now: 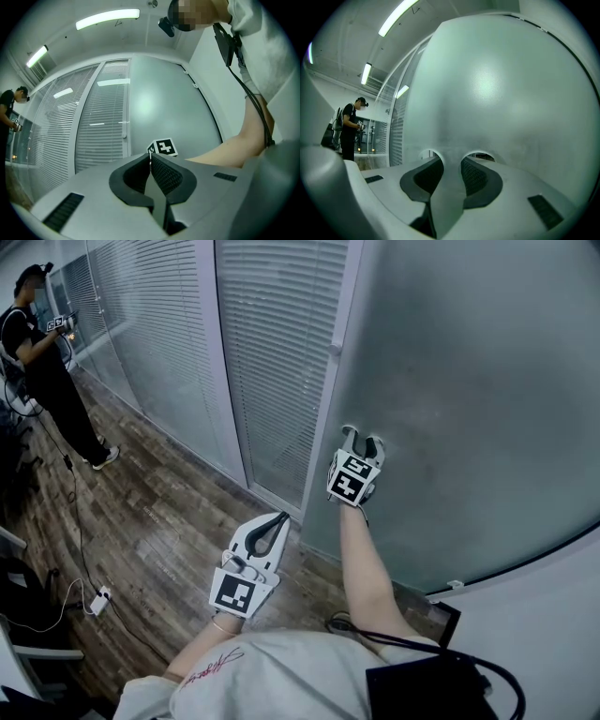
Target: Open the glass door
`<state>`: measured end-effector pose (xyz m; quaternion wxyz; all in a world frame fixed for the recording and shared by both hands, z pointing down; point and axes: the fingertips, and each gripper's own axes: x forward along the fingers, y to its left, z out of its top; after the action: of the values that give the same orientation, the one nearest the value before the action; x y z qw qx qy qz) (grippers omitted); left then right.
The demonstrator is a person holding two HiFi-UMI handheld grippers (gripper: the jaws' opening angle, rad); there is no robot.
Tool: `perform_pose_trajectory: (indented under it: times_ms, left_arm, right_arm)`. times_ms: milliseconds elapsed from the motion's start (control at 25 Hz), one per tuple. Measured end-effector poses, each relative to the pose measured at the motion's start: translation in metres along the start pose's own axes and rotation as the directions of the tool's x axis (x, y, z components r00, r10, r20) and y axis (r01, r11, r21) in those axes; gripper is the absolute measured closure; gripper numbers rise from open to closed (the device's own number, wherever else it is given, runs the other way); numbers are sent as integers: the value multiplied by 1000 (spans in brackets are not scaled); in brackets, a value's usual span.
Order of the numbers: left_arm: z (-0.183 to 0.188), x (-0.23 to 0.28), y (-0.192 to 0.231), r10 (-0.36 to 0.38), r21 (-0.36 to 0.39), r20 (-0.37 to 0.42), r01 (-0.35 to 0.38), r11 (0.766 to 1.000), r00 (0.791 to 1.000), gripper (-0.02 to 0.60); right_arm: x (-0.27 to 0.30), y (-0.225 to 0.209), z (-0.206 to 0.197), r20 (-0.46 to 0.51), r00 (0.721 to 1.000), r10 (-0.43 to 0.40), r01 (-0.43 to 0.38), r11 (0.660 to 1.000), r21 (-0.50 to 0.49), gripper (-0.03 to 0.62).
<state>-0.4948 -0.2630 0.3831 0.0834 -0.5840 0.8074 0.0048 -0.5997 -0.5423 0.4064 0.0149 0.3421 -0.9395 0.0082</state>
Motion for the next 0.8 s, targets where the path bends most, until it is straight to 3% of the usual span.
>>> perform_pose_trajectory:
  times_ms: [440,800]
  left_arm:
    - [-3,-15,-10,-25,-15,3,25,1000,1000,558]
    - [5,-44,-19,-35,20,-2,35,999,999,558]
  right_arm:
    - [-28,8,-9,6,999,35,-35,999,0,465]
    - [-58,13,-10,8,999,40,-40,999,-2,465]
